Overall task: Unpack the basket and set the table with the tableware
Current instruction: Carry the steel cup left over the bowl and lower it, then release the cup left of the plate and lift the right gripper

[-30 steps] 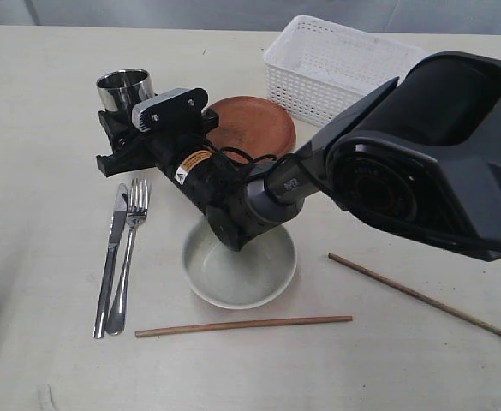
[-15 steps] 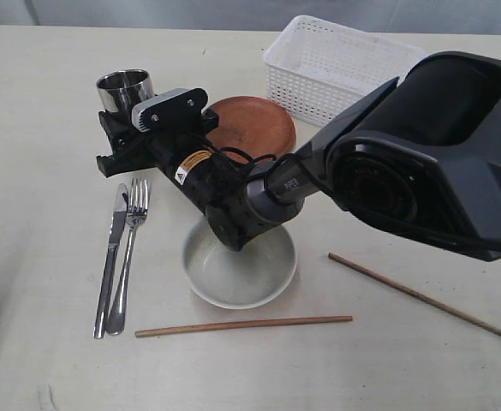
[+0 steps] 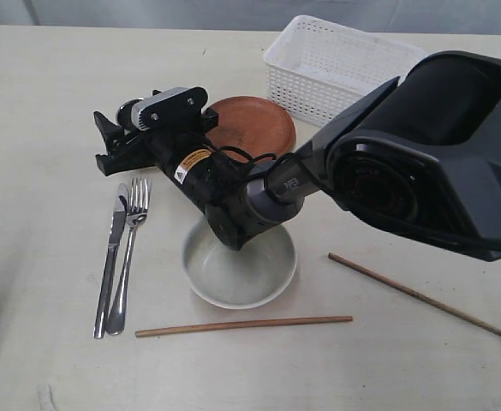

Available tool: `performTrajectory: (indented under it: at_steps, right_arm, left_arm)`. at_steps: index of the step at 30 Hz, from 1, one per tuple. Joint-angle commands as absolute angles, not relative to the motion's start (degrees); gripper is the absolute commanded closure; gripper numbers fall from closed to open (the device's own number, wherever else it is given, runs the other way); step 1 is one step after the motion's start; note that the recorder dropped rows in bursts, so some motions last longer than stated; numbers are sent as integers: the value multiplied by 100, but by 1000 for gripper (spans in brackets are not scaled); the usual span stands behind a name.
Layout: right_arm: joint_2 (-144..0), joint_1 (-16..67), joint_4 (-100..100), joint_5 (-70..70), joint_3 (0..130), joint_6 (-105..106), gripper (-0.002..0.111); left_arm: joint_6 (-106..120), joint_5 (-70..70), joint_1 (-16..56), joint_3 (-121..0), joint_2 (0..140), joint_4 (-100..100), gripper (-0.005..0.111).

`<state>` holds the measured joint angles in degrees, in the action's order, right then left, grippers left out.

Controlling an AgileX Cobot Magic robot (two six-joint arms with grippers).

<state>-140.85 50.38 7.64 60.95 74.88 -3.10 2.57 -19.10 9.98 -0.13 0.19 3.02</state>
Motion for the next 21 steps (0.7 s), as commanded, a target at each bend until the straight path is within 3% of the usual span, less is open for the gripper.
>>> performTrajectory:
  at_steps: [1,10,21]
  right_arm:
    - [-14006,5012,740,6161,7520,-279,27]
    - [-13753,5012,740,5934,7520,-104,27]
    - [-12326,5012,1150,3475,7520,217,27]
  left_arm:
    - [255,-1885,984,0,0,294,107]
    - [255,-1885,984,0,0,294,107]
    - [255,-1885,984,0,0,294,107]
